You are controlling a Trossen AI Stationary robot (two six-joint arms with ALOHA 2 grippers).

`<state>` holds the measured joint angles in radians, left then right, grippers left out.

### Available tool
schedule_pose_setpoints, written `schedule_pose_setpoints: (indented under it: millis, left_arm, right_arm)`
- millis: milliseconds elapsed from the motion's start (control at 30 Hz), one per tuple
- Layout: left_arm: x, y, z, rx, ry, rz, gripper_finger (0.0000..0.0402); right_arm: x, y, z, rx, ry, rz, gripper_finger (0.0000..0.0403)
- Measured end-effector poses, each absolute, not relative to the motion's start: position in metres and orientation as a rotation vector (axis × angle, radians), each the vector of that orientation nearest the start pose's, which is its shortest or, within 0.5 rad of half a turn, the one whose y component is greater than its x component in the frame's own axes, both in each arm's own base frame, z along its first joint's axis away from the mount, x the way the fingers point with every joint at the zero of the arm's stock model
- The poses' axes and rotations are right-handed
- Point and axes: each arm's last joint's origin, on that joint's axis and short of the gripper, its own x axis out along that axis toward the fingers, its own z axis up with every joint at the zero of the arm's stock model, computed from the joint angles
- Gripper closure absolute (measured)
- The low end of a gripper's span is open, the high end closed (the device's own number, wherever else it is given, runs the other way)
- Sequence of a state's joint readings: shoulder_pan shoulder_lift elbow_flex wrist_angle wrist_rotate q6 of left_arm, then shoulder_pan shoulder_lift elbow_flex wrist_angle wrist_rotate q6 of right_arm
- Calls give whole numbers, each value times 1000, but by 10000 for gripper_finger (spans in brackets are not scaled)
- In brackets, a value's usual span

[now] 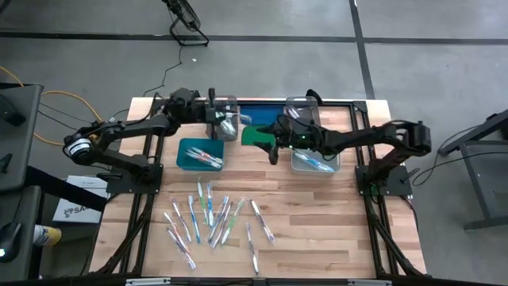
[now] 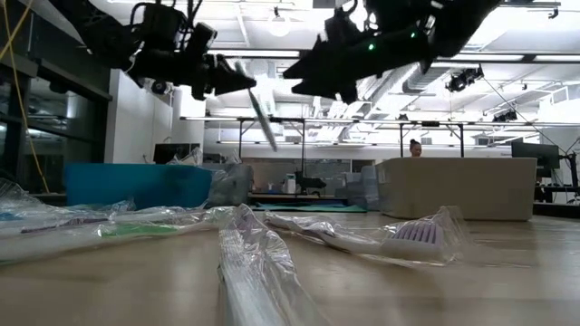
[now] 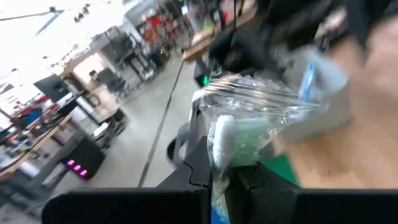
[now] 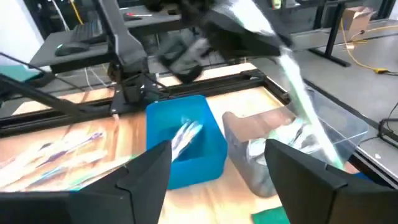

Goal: Pick & Place Toothbrushes
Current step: Put the green toothbrush into the left black bin

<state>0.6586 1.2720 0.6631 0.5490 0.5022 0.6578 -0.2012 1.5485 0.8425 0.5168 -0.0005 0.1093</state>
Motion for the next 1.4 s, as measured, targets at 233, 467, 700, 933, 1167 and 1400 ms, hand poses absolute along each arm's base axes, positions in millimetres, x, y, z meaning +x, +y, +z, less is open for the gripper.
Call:
schedule_pose_setpoints:
  millis: [233,467,700,933,1167,1400]
  left_arm:
    - [217,166,269,801,398,192,393]
    - [214,170,260,884,665,211,394]
    - [217,175,245,921,802,219,394]
    - [222,181,231,974,875,188,331]
    - [221,183,231,1011,938,221,228]
    - [224,180,229,1007,933,208,203]
  right_arm:
    - [319,-49,241,130,269,-169,145]
    - [317,-45,235,117,334,-232,149]
    - [317,-46,234,114,344,-256,149]
    - [317,-46,234,123,346,-256,149]
    - [315,-44,229,153,391,-262,149]
    - [315,-44,229,183,392,-262,149]
